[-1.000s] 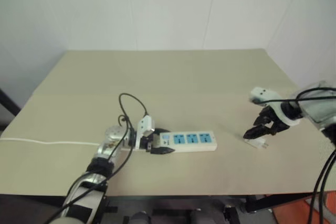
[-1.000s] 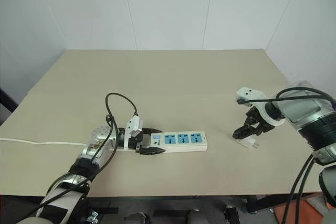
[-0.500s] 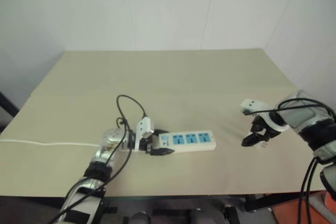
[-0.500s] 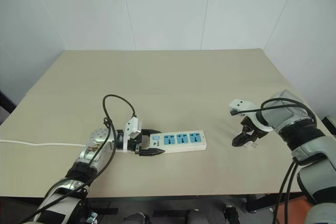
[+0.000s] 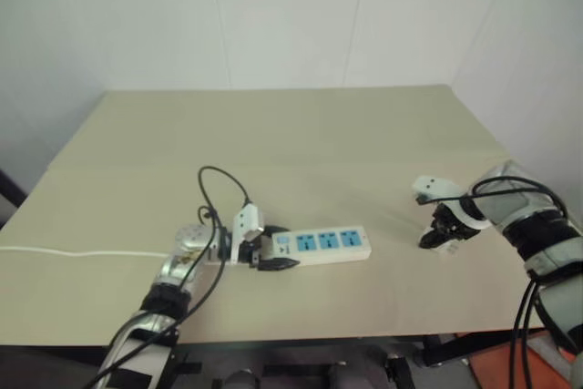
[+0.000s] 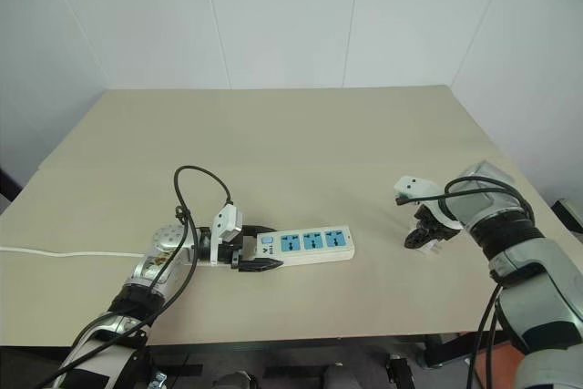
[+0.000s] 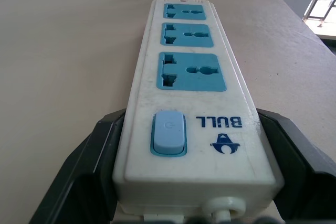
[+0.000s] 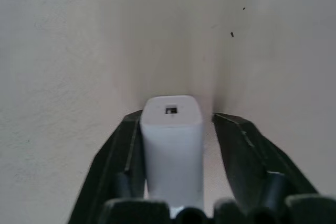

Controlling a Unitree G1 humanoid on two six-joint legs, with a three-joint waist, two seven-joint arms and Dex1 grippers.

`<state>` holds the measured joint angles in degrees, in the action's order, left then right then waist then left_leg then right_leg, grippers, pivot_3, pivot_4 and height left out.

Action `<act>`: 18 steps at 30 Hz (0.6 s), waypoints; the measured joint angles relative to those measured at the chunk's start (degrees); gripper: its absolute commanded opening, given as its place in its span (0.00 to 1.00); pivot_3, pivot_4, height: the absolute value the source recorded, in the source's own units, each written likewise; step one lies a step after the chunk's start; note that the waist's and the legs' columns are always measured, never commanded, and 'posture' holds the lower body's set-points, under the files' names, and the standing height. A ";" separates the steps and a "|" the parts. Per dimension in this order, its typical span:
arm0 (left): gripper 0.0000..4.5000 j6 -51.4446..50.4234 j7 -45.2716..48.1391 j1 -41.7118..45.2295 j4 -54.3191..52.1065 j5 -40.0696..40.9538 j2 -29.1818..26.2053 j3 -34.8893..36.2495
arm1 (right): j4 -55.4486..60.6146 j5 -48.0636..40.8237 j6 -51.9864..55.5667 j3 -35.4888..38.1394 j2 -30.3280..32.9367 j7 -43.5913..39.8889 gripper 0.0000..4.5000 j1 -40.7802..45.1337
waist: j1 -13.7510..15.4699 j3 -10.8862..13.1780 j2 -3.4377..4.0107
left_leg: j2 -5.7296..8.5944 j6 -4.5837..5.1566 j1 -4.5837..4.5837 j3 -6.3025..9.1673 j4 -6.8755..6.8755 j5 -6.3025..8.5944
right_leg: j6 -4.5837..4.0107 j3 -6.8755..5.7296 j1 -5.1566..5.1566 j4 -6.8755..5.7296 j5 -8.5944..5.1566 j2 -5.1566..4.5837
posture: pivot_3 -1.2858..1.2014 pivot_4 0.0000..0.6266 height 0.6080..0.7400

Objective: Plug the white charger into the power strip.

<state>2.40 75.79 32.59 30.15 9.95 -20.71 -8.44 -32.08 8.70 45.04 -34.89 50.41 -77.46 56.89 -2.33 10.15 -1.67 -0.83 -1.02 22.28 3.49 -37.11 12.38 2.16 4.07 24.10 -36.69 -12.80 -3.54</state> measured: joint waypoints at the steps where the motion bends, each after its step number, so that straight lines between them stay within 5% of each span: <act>1: 0.73 -0.02 -0.02 0.00 0.01 0.00 -0.03 0.00 | 0.03 0.29 0.00 0.09 -0.15 -0.01 0.25 0.00 | -0.03 0.00 -0.01 | 0.00 0.00 -0.01 0.00 0.00 0.00 | 0.00 0.00 -0.01 -0.01 0.00 0.00 | 0.52 0.24 1.00; 7: 0.73 0.09 0.22 0.22 0.36 0.09 -0.38 0.04 | 3.72 -0.30 1.52 3.89 -0.41 0.47 0.24 -1.68 | -0.12 -0.01 0.01 | 0.01 0.00 0.01 0.00 0.00 0.00 | 0.00 0.02 0.04 -0.05 0.00 0.00 | 0.52 0.24 1.00; 18: 0.73 1.82 3.43 4.74 6.46 0.39 -1.09 -0.80 | 24.90 -20.57 1.21 36.09 -18.75 15.67 0.24 -5.19 | 0.04 -0.15 -0.15 | 0.00 0.00 0.11 0.12 0.01 0.00 | -0.15 -0.06 0.05 -0.02 0.10 0.02 | 0.52 0.24 1.00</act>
<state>4.22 79.23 37.33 36.61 10.34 -21.80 -9.24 -7.18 -11.87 46.26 1.19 31.65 -61.79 51.71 -2.28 10.00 -1.82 -0.83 -1.02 22.39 3.60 -37.10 12.38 2.01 4.01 24.15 -36.71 -12.70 -3.52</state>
